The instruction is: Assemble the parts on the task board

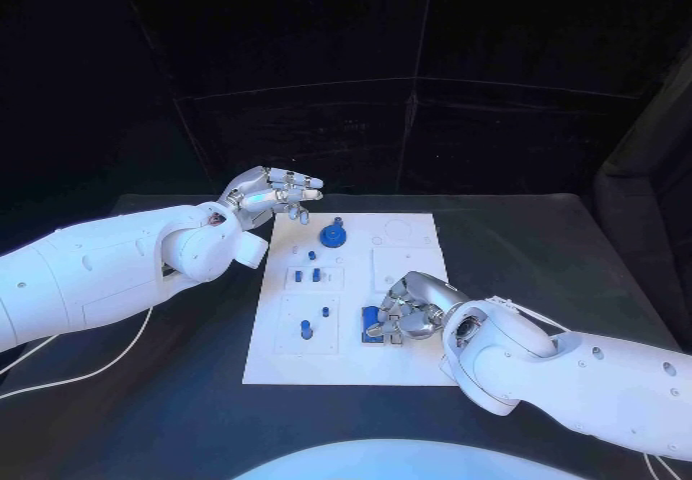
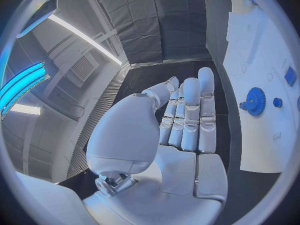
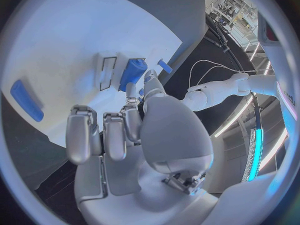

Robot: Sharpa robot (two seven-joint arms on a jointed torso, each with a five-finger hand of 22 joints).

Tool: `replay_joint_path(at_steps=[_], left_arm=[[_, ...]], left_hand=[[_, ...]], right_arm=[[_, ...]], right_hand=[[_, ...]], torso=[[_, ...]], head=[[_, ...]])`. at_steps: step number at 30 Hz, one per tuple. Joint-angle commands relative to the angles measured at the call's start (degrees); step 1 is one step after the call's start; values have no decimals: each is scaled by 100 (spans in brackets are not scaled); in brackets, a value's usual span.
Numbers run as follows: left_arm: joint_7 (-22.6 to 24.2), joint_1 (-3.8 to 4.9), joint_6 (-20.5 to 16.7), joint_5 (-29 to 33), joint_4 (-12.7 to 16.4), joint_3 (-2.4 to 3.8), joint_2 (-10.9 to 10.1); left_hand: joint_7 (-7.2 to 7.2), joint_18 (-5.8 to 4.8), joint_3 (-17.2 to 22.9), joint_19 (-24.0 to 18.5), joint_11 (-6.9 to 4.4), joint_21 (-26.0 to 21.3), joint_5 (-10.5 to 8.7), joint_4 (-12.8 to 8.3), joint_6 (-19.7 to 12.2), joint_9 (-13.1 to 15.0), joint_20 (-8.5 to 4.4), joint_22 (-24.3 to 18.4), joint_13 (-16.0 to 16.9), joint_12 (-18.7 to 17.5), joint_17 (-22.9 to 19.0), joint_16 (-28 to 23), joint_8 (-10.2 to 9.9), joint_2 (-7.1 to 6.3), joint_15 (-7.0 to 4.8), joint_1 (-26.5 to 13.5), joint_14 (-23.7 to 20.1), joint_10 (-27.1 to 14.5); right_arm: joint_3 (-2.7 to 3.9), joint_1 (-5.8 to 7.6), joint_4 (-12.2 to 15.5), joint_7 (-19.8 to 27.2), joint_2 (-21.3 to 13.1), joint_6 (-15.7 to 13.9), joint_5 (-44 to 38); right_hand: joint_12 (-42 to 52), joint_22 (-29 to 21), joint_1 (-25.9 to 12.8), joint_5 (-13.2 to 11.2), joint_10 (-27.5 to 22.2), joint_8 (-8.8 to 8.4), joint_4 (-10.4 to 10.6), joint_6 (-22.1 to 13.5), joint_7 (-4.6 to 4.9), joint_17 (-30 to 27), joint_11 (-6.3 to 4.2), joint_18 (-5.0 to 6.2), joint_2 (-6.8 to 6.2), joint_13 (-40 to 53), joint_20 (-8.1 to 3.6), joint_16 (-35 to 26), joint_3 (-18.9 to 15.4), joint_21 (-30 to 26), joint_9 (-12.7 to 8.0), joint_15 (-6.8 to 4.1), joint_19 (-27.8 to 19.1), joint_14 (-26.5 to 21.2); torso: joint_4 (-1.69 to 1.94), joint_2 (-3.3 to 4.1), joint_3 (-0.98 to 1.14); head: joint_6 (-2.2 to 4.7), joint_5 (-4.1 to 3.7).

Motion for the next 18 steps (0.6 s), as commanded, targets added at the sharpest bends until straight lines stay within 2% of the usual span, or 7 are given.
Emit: replay_joint_path(at_steps=[1,6,12,18], left_arm=[[3,10,72,22,-1,5,8],[1,10,69,22,-5,5,7],[1,10,64,22,-8,5,4],[1,10,64,22,-7,5,4]], left_hand=[[18,30,2,-22,-9,-34,-4,-44,1,-9,-1,-8,0,40,-7,-21,22,31,5,-2,-30,-45],[18,30,2,-22,-9,-34,-4,-44,1,-9,-1,-8,0,40,-7,-21,22,31,5,-2,-30,-45],[18,30,2,-22,-9,-34,-4,-44,1,-9,-1,-8,0,40,-7,-21,22,31,5,-2,-30,-45],[18,30,2,-22,-9,-34,-4,-44,1,-9,-1,-8,0,40,-7,-21,22,31,5,-2,-30,-45]], right_arm=[[2,8,-19,-23,20,92,-164],[2,9,-56,-101,43,124,-205],[2,8,-83,-113,82,189,-410],[1,8,-116,-83,127,118,-613]], right_hand=[[30,188,3,-20,32,37,-40,33,-10,746,-8,-84,44,292,-53,27,-18,39,14,-56,135,443],[31,186,-4,-19,35,59,-45,38,-17,743,-14,-83,65,294,-58,25,-33,38,27,-62,135,443],[30,193,106,-18,40,141,-163,28,-46,752,-41,-84,102,301,-79,26,-66,41,79,-85,135,444],[43,198,164,-16,50,176,-216,23,-57,757,-51,-85,153,316,-87,27,-58,42,100,-93,136,445]], torso=[[4,3,-2],[1,4,1],[2,4,-2],[6,1,-1]], head=[[-9,1],[-13,1],[-15,-3],[-14,-7]])
